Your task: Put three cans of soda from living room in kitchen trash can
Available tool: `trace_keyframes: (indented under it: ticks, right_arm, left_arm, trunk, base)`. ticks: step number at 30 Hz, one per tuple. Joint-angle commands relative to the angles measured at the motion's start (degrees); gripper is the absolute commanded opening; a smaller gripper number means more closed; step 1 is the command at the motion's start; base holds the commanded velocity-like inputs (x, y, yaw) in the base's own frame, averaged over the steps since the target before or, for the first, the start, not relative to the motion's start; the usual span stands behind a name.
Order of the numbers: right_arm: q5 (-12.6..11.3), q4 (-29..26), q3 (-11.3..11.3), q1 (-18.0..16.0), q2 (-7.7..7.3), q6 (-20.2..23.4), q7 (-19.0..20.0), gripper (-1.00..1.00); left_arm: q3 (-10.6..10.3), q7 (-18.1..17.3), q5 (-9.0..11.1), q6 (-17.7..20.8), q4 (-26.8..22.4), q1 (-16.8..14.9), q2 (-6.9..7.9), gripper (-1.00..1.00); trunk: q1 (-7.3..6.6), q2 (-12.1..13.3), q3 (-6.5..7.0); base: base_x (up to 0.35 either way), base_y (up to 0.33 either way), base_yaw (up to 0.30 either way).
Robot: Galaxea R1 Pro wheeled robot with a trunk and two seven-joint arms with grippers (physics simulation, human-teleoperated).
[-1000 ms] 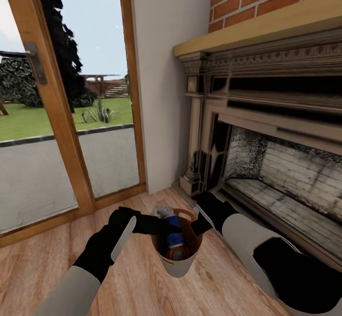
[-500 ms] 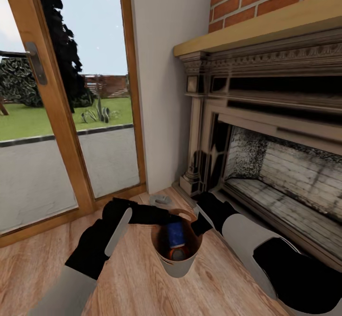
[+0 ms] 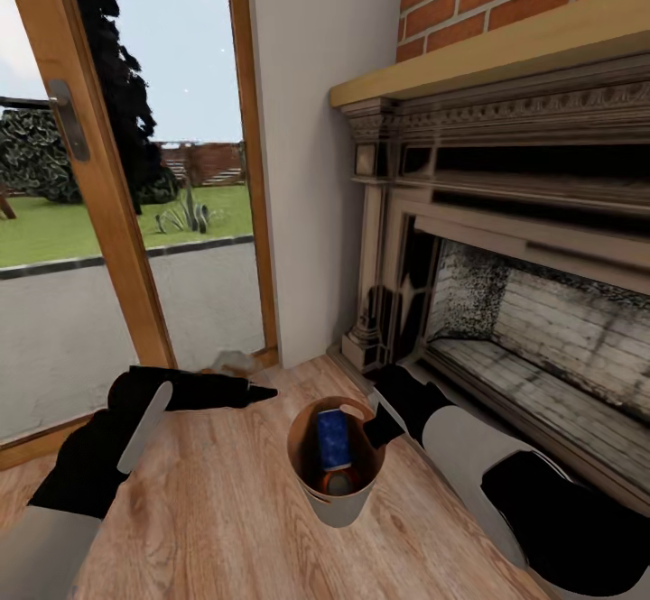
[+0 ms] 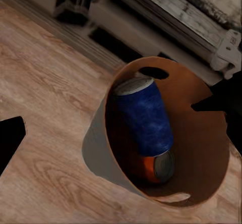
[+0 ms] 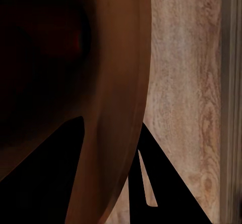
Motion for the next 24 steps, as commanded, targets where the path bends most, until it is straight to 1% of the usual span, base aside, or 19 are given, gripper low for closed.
trace_keyframes:
  ticks: [1, 2, 3, 4, 5, 8, 10, 11, 14, 15, 16, 17, 18, 20, 24]
  right_arm:
    - [-1.0, 0.0, -0.3, 0.0, 0.01, 0.1, 0.1, -1.0]
    - [-1.0, 0.0, -0.3, 0.0, 0.01, 0.1, 0.1, -1.0]
    - [-1.0, 0.0, -0.3, 0.0, 0.01, 0.1, 0.1, -1.0]
    - [-1.0, 0.0, -0.3, 0.0, 0.01, 0.1, 0.1, -1.0]
    - [-1.0, 0.0, -0.3, 0.0, 0.01, 0.0, 0.1, -1.0]
    - [-1.0, 0.0, -0.3, 0.0, 0.01, 0.0, 0.1, -1.0]
    - [-1.0, 0.0, -0.3, 0.0, 0.01, 0.0, 0.1, -1.0]
    - [-1.0, 0.0, -0.3, 0.0, -0.01, 0.0, 0.1, -1.0]
    - [-1.0, 0.0, -0.3, 0.0, -0.04, 0.0, 0.1, -1.0]
    - [-1.0, 0.0, -0.3, 0.0, -0.06, 0.0, 0.1, -1.0]
    - [-1.0, 0.0, -0.3, 0.0, -0.06, 0.0, 0.1, -1.0]
    - [-1.0, 0.0, -0.3, 0.0, -0.07, 0.0, 0.1, -1.0]
    - [-1.0, 0.0, -0.3, 0.0, -0.07, 0.0, 0.1, -1.0]
    - [-1.0, -0.1, -0.3, 0.0, -0.14, 0.0, 0.1, -1.0]
    - [-1.0, -0.2, -0.3, 0.0, -0.29, 0.0, 0.1, -1.0]
  left_arm:
    - [0.9, -0.5, 0.1, 0.0, 0.0, 0.0, 0.36, 1.0]
    - [1.5, -0.9, 0.1, 0.0, 0.0, 0.1, 0.7, 1.0]
    - [2.3, -1.5, 0.0, 0.0, 0.0, 0.1, 1.38, 1.0]
    - [2.6, -1.7, 0.0, 0.0, 0.0, 0.2, 1.66, 1.0]
    - [3.4, -2.1, -0.1, 0.0, 0.2, 0.3, 2.35, 1.0]
    - [3.7, -2.2, -0.6, 0.0, 0.6, 0.4, 2.7, 1.0]
    - [3.7, -2.1, -1.9, -0.7, 1.1, 0.4, 2.75, 1.0]
    - [3.7, -2.1, -3.3, -1.9, 1.9, 0.4, 2.76, 1.0]
    - [3.6, -2.2, -5.6, -4.1, 4.0, 0.5, 2.76, 1.0]
    - [3.6, -2.2, -6.6, -5.9, 6.0, 0.5, 2.74, 1.0]
    - [3.5, -2.2, -6.9, -6.8, 7.2, 0.5, 2.71, 1.0]
    - [3.5, -2.3, -7.5, -9.8, 11.0, 0.4, 2.54, 1.0]
    - [3.5, -2.3, -7.7, -11.4, 13.3, 0.4, 2.44, 1.0]
    - [3.5, -2.3, -8.0, -13.2, 15.9, 0.4, 2.34, 1.0]
    - [3.5, -1.8, -8.1, -14.3, 17.7, 0.4, 2.48, 1.0]
  trunk:
    - [0.0, 0.0, 0.01]
    - [0.0, 0.0, 0.01]
    - [0.0, 0.0, 0.01]
    - [0.0, 0.0, 0.01]
    - [0.0, 0.0, 0.01]
    - [0.0, 0.0, 0.01]
    - [0.0, 0.0, 0.01]
    - [0.0, 0.0, 0.01]
    - [0.0, 0.0, 0.01]
    - [0.0, 0.0, 0.01]
    - [0.0, 0.0, 0.01]
    - [0.0, 0.0, 0.01]
    - [0.0, 0.0, 0.01]
    - [0.0, 0.0, 0.01]
    - [0.0, 0.0, 0.01]
  base:
    - [0.0, 0.0, 0.0]
    - [0.0, 0.0, 0.0]
    - [0.0, 0.0, 0.0]
    - [0.0, 0.0, 0.0]
    - [0.0, 0.0, 0.0]
    - [0.0, 0.0, 0.0]
    - [0.0, 0.0, 0.0]
    - [0.0, 0.0, 0.0]
    - [0.0, 0.0, 0.0]
    - [0.0, 0.0, 0.0]
    - [0.0, 0.0, 0.0]
    - [0.0, 0.0, 0.0]
    - [0.0, 0.0, 0.0]
    - [0.0, 0.0, 0.0]
    - [0.0, 0.0, 0.0]
